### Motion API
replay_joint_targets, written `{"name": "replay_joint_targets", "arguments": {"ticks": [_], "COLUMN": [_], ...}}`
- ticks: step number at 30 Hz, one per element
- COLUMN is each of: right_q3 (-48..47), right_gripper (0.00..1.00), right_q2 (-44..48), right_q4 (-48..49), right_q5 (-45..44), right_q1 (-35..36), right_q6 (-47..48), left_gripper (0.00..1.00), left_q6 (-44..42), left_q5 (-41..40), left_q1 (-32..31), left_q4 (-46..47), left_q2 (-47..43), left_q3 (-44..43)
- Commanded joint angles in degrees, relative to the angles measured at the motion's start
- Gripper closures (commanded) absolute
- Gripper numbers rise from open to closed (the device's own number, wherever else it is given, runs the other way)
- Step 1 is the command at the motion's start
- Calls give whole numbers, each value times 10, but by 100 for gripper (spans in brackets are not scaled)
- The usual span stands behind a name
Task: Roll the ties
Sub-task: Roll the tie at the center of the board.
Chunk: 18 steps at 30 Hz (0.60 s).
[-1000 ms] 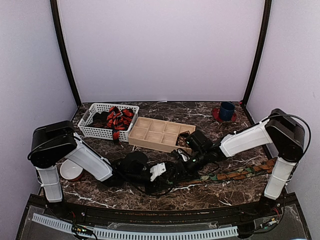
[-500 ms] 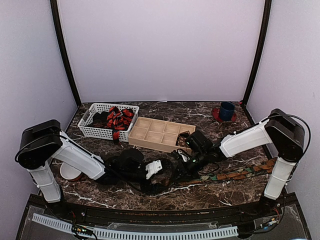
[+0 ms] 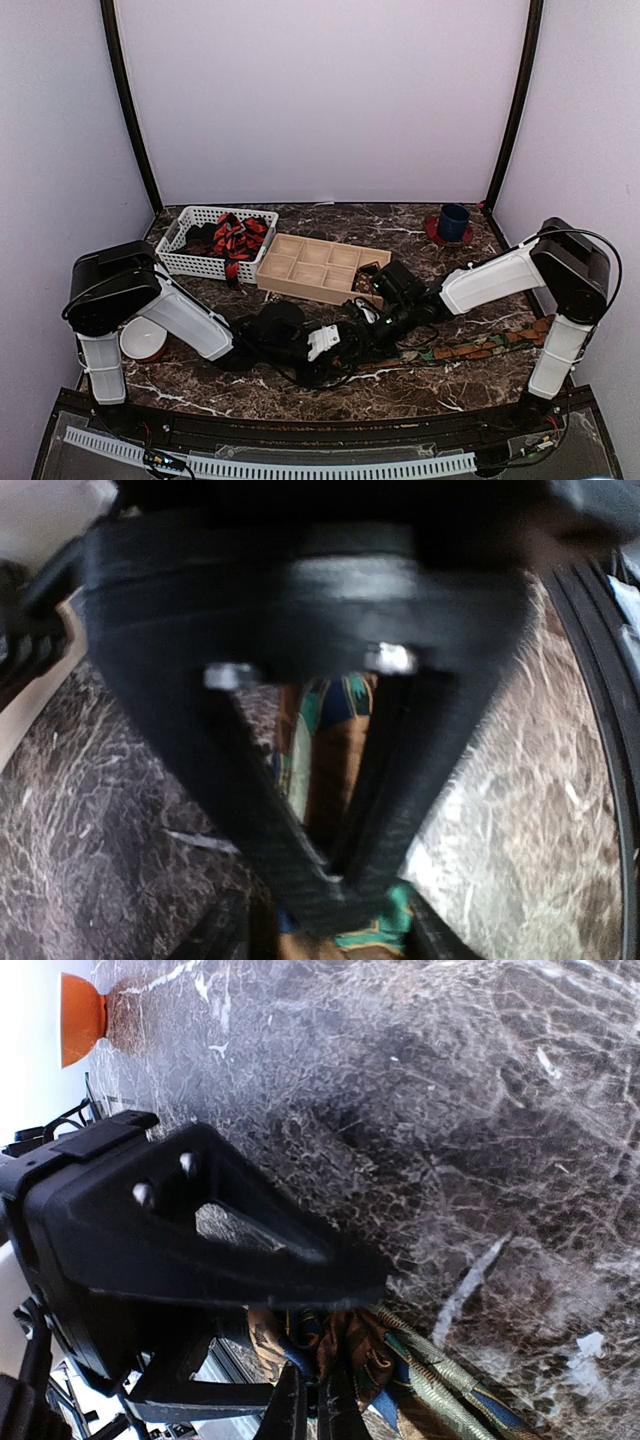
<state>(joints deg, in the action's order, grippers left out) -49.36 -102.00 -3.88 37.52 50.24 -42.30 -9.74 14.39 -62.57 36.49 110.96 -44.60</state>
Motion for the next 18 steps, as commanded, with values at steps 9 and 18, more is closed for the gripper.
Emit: {"name": "replay_joint_targets", "arguments": {"ticks": [9, 18], "right_q3": [39, 36], "right_gripper": [100, 100], "right_q2": [44, -11], "right_q4": [-27, -12], "right_q5": [-8, -26], "right_q1": [-17, -7], "right_q6": [13, 22], "left_gripper": [65, 35], "left_q6": [-9, 17], "left_q5": [-17, -27], "left_q1": [3, 3], "left_q4": [-18, 1], "left_q2": [-45, -68], "left_q3": [76, 66]}}
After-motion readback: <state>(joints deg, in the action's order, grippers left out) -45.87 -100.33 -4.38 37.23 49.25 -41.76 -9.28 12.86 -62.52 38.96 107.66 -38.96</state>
